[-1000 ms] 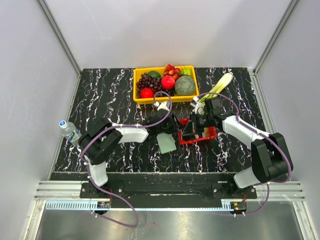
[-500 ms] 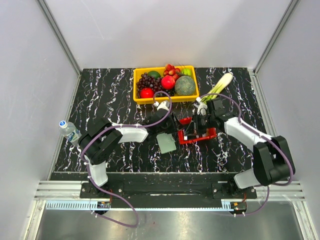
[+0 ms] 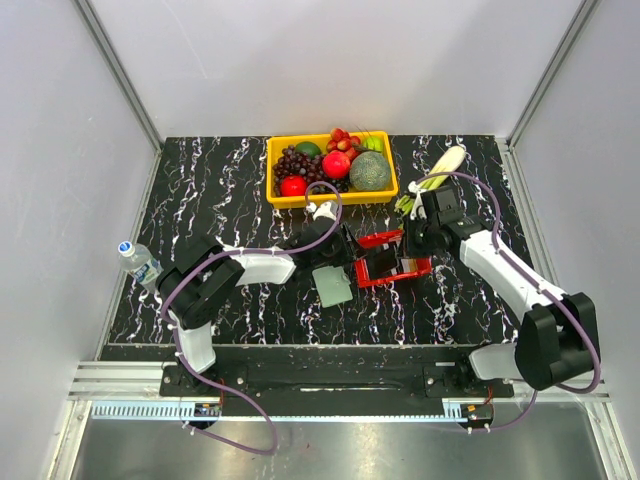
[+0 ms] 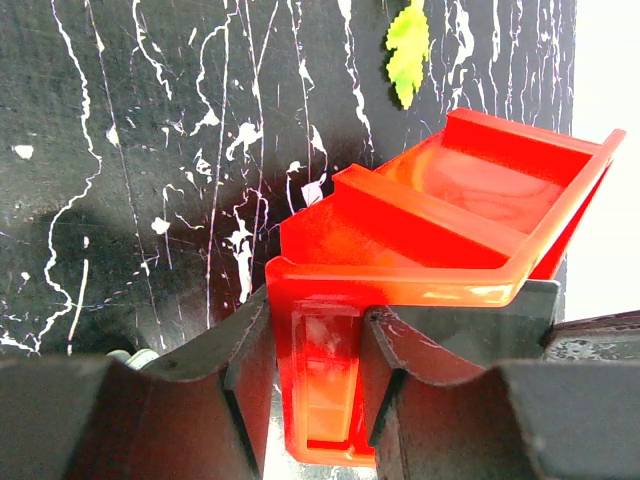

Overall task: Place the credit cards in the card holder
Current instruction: Pick up the credit card from the storage box.

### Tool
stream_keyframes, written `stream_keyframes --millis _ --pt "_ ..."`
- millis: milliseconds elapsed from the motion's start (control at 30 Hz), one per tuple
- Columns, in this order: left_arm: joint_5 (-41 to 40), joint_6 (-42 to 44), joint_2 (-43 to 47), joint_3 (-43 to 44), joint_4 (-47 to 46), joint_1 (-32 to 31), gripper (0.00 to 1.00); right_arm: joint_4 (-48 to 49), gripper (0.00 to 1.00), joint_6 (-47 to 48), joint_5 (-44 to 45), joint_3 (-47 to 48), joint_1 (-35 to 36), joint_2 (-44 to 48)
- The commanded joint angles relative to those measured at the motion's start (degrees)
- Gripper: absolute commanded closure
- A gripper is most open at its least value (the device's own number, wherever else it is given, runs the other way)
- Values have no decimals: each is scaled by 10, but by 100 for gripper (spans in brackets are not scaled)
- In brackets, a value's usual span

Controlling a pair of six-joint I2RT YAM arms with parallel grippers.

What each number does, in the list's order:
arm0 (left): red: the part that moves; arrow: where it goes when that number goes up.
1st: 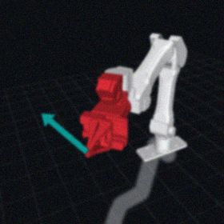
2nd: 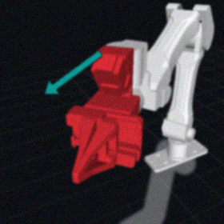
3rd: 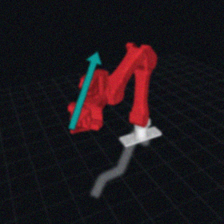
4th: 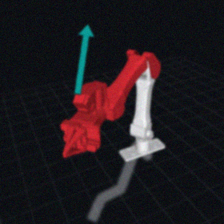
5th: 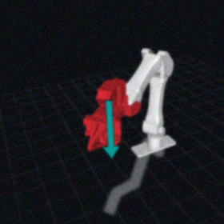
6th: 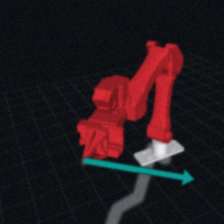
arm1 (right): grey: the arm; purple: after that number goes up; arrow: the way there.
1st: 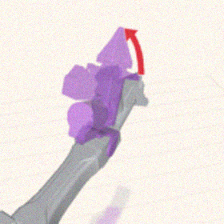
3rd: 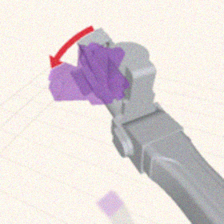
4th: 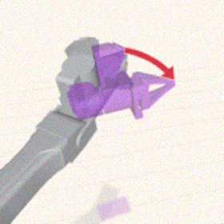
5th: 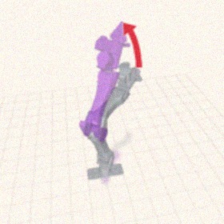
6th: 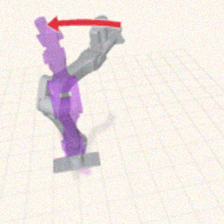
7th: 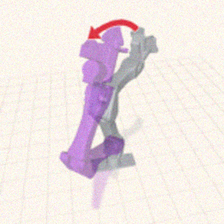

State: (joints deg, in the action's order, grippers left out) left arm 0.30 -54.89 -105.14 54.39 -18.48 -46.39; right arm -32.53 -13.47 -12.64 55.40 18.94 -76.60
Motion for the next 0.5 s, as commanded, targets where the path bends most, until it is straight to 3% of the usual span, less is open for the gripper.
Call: stream_keyframes --millis 0,100,167,333,467 --pt "8 -2 7 15 -38 2 100 -14 100 31 -38 25 -2 0" --pt "8 -3 7 15 -37 2 100 24 100 18 -129 17 -2 19" --pt "7 -4 8 16 -37 2 100 44 100 10 -137 9 -2 19" --pt "7 -2 10 15 -36 2 100 -1 100 21 0 20 -2 6" --pt "10 -5 6 15 -38 2 100 -15 100 34 -23 26 -2 -3"
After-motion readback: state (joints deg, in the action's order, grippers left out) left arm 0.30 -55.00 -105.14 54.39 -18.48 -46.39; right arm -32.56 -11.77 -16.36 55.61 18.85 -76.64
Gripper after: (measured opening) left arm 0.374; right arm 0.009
